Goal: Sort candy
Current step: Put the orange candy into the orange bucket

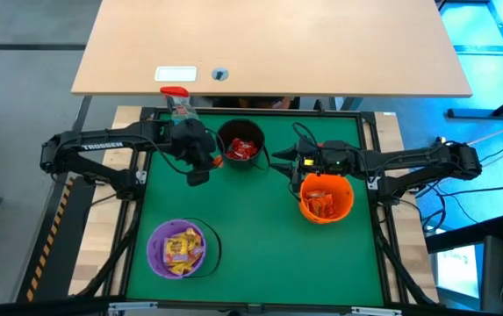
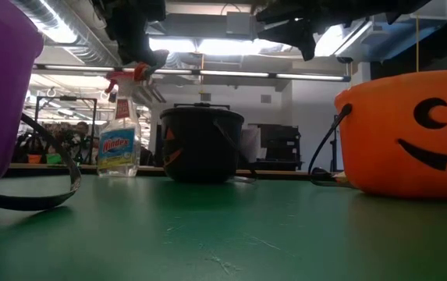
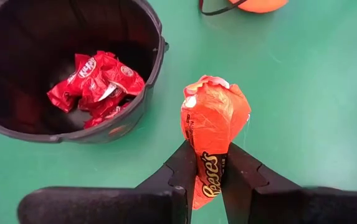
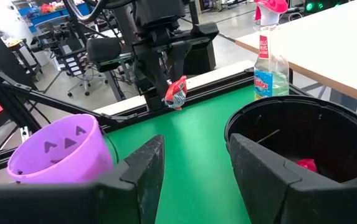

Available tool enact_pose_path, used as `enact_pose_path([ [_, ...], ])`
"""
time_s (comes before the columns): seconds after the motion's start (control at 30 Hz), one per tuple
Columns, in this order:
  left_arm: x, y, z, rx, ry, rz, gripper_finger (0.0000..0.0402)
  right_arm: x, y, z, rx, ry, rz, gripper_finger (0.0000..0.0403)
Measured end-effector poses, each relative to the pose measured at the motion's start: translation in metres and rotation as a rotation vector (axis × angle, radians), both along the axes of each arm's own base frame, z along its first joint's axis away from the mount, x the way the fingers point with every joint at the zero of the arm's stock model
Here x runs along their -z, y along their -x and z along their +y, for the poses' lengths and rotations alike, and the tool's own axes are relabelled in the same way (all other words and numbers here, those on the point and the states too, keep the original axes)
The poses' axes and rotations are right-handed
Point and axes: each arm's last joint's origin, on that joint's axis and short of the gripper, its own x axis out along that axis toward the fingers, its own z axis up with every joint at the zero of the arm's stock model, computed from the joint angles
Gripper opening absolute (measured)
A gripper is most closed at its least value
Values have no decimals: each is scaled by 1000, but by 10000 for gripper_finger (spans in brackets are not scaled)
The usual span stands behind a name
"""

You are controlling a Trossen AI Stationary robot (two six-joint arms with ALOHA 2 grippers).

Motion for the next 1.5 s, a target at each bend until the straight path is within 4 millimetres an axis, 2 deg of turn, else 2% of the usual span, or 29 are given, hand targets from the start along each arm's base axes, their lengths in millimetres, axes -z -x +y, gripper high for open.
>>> enact_pose_path([
  [0.83,-3,-5,-8,57,23,-52,47,0,0,-2,48,41,5,179],
  [1.2,-14,-18,-6,123,-60,-222,47,-23,18,-2,68,141,-48,179],
  [1.5,-28,-31,-21,241,-41,-410,47,-7,-4,-1,14,117,-46,179],
])
